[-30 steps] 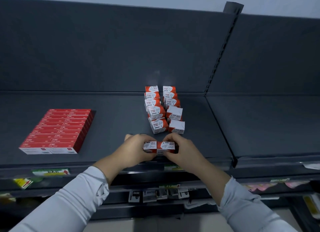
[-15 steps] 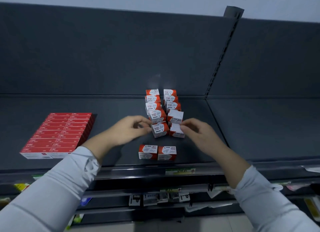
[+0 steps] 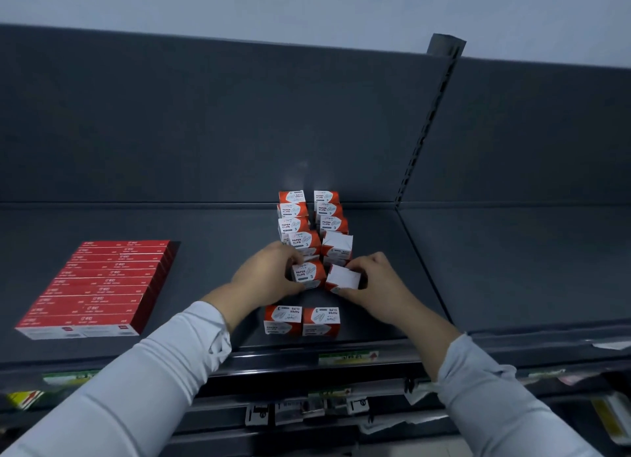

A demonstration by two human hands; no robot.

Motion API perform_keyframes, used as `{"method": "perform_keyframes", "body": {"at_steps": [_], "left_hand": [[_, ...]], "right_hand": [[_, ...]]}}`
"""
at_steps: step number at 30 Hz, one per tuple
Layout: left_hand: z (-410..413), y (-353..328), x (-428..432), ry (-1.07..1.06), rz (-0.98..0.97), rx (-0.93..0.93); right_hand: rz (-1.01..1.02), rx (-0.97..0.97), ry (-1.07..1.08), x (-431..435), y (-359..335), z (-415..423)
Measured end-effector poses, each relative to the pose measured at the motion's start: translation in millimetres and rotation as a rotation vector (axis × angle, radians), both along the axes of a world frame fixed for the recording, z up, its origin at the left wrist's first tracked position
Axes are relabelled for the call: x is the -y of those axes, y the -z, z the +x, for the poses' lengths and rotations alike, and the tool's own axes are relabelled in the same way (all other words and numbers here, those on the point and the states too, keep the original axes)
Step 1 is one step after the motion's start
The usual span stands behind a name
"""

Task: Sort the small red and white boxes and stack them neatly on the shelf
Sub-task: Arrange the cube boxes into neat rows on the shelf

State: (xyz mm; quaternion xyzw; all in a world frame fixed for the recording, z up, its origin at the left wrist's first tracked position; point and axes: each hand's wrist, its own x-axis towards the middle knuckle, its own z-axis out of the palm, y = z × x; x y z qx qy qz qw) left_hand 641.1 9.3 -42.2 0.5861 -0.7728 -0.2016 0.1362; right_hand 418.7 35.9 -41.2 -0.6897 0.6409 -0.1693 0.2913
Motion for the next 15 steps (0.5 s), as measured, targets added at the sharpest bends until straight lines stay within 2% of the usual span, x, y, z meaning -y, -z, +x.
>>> {"method": "perform_keyframes", "body": {"at_steps": [3, 8, 10, 15], "left_hand": [[5, -1, 2, -0.046, 0.096, -0.139], [13, -18, -7, -0.145, 0.350, -0.850], [13, -28, -11, -0.130, 0.436, -1.058], [5, -51, -22, -0.030, 0.386, -1.173]], "right_hand": [[0.031, 0.206, 0.033, -2, -3, -6], [0.059, 0.688, 0.124, -7, -21, -9], [0.073, 0.847, 0.118, -8, -33, -7], [0.050, 0.970, 0.088, -9, -57, -5]]}}
